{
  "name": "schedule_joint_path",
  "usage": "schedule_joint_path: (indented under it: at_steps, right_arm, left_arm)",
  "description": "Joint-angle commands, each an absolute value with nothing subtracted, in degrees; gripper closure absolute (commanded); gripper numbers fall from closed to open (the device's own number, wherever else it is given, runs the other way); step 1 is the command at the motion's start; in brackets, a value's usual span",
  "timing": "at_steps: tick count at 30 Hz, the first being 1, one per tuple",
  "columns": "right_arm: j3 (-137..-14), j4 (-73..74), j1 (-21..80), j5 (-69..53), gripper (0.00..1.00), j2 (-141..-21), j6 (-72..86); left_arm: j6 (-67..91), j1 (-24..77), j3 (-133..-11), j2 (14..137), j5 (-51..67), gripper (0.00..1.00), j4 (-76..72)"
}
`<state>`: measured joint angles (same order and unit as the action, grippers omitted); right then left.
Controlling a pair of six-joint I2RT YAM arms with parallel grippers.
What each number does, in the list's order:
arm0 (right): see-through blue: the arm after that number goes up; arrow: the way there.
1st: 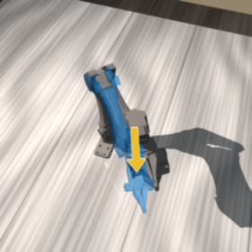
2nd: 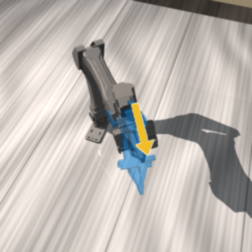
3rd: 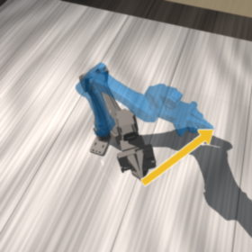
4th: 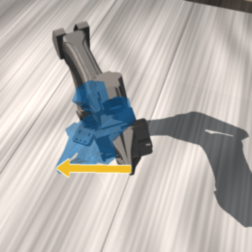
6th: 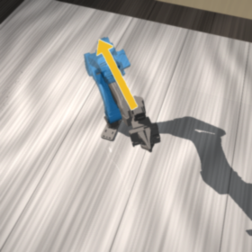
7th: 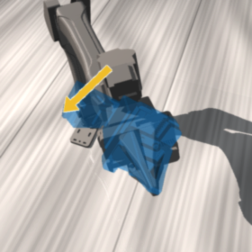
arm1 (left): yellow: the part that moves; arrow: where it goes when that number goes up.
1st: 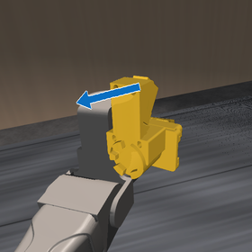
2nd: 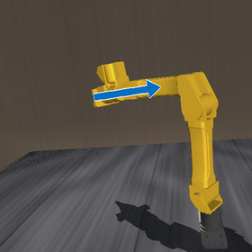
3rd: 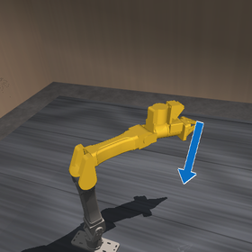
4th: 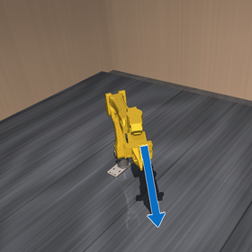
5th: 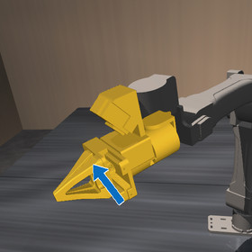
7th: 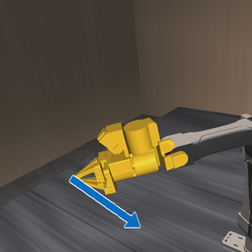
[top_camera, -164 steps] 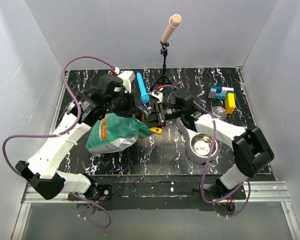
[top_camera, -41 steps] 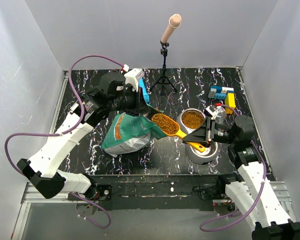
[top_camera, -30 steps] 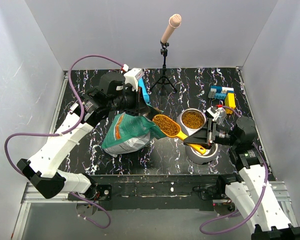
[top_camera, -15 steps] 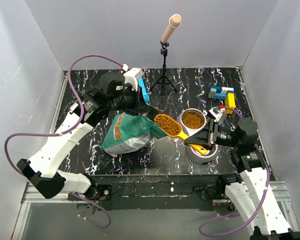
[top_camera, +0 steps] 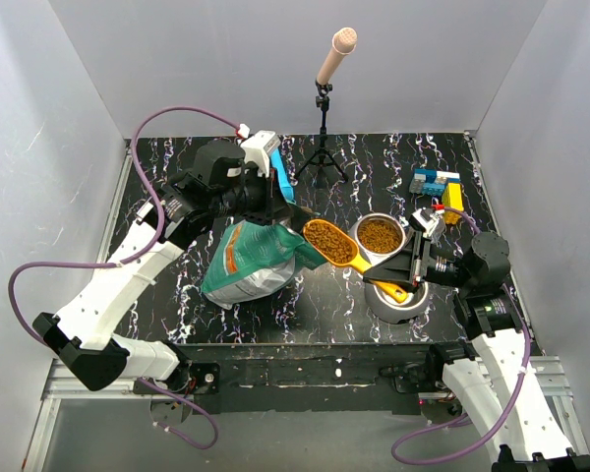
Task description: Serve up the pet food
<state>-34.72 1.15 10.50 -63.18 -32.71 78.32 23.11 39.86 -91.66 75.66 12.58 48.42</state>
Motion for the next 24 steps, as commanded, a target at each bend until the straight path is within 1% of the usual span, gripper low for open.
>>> schedule_joint_path:
  at_steps: [1,7,24]
  right_arm:
    - [-35.6,-4.4,10.3,-64.1,0.99,-32.4,79.4]
    - [-35.6,-3.3,10.0,-63.5,0.99,-31.4,79.4]
    - [-35.9,-0.6,6.7,-60.6,0.99,-28.6,79.1]
  left_arm:
    - [22.3,39.5,-95.8,72.7,9.3,1.0,40.6]
    - [22.0,39.6,-96.1,72.2,5.9,1.0,41.2]
    - [21.2,39.6,-96.5,72.2,1.4,1.0,44.2]
